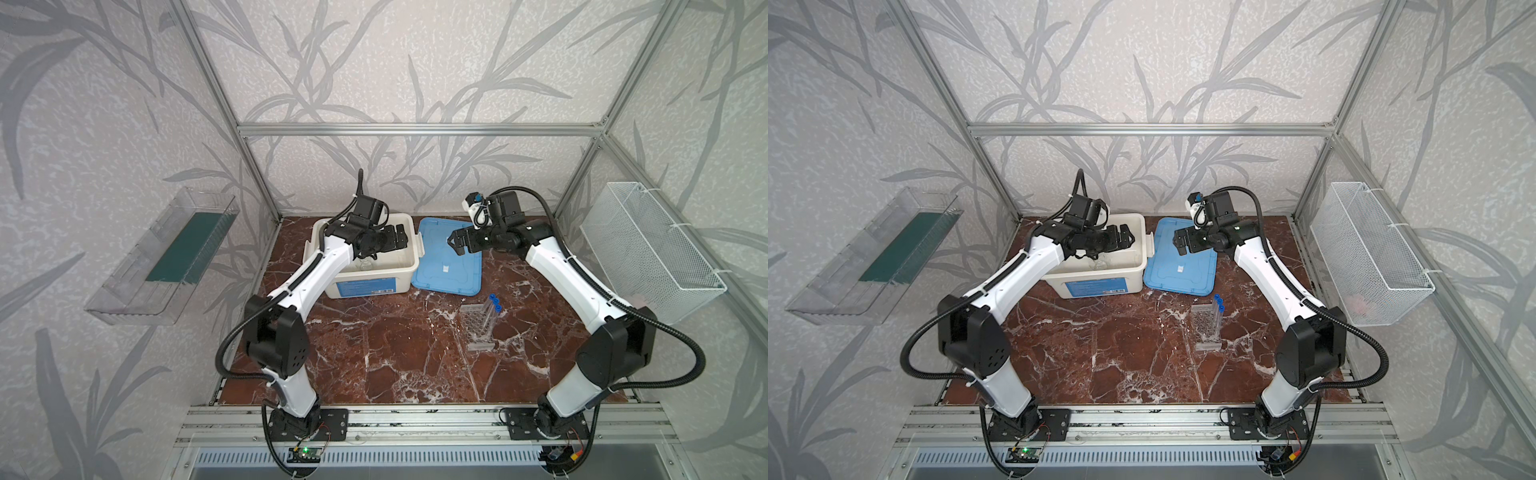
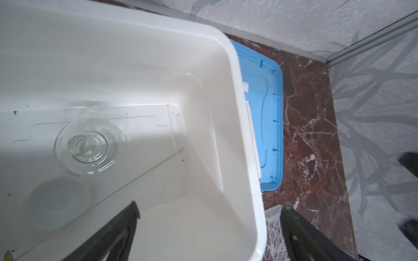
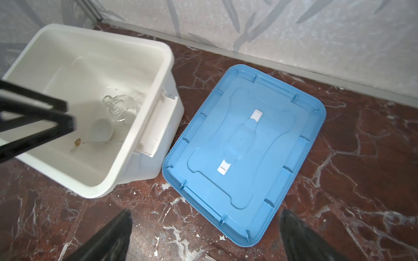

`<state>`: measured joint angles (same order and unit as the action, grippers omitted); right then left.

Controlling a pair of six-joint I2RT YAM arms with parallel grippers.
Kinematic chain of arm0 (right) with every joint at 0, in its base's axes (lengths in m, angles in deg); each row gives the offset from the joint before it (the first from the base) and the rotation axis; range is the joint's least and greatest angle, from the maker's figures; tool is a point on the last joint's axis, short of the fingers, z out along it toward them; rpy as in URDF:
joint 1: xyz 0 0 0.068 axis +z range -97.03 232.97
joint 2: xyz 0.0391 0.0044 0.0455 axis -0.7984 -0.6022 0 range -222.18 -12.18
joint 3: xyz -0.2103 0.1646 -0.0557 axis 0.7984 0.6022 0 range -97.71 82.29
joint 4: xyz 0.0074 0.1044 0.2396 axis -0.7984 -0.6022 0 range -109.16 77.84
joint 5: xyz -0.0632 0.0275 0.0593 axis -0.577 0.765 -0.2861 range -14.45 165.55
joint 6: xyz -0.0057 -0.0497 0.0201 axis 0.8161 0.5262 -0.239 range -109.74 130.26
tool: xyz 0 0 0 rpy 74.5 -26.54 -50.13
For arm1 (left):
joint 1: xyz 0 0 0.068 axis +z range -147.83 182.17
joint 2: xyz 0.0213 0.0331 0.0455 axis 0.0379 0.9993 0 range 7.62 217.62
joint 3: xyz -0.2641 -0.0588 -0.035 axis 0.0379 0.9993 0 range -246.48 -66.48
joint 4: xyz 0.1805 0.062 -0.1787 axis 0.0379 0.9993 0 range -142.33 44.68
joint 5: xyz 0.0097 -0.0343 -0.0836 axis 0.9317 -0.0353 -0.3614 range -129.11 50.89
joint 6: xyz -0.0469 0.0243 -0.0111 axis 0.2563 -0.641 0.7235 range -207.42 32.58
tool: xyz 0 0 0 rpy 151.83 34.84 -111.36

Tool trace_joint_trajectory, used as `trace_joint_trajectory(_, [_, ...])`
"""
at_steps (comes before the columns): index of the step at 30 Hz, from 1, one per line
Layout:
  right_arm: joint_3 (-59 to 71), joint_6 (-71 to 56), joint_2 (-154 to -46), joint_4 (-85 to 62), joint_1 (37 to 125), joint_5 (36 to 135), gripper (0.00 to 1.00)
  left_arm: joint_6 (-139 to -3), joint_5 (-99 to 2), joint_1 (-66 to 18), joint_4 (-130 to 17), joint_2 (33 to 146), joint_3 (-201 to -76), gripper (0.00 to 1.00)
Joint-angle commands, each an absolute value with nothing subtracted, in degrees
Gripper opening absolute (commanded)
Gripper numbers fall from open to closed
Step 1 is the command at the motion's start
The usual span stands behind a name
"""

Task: Organize the chemistry lab equipment
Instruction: 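Raise the left gripper from the bin while the right grips the blue lid's edge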

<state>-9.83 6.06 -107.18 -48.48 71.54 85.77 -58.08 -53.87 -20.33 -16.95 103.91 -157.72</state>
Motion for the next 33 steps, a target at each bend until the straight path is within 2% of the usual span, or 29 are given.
trace_joint_trajectory(1, [-8.65,2.98,-109.15,-49.09,68.61,84.47,0.98,-56.77,-61.06,-20.58,-20.24,98.32,-152.48,0.99])
trace_joint_trajectory(8, [-8.97,1.57,-118.07,-49.84,64.16,82.59,0.84,-52.40,-61.88,-21.52,-27.91,86.93,-140.64,0.99])
trace_joint_trajectory(13, [-13.41,1.89,-125.77,-54.23,63.43,80.89,0.66,-50.29,-63.68,-23.63,-28.88,83.86,-137.33,0.99])
trace_joint_trajectory(16, [-14.69,1.89,-129.40,-55.12,63.43,78.94,0.59,-47.64,-63.63,-26.12,-33.04,81.75,-134.18,0.99])
trace_joint_trajectory(22, [-17.39,2.18,-135.12,-55.48,63.19,77.50,0.43,-47.68,-63.03,-27.97,-32.77,82.32,-133.58,0.99])
trace_joint_trajectory(33, [-19.33,0.83,-141.11,-53.07,62.20,77.84,0.26,-45.01,-63.62,-31.56,-38.04,85.14,-132.31,0.99])
